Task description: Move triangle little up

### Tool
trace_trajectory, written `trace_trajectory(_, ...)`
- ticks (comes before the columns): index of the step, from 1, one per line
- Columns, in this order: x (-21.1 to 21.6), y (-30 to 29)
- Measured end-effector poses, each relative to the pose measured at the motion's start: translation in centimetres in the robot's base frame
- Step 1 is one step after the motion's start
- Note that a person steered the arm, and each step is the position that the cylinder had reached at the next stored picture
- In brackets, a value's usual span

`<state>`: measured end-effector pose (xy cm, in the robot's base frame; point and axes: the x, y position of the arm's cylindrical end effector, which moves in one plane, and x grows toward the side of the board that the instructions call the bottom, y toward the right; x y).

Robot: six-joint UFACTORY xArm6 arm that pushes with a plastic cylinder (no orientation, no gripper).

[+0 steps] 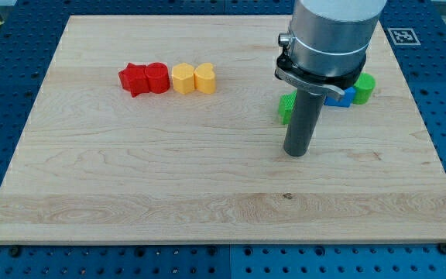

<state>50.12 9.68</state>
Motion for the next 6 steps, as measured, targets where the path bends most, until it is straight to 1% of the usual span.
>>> trace_trajectory(3,0.6,0.3)
trace_trajectory(5,5.0,6.0)
trace_trajectory(6,3.5,6.8)
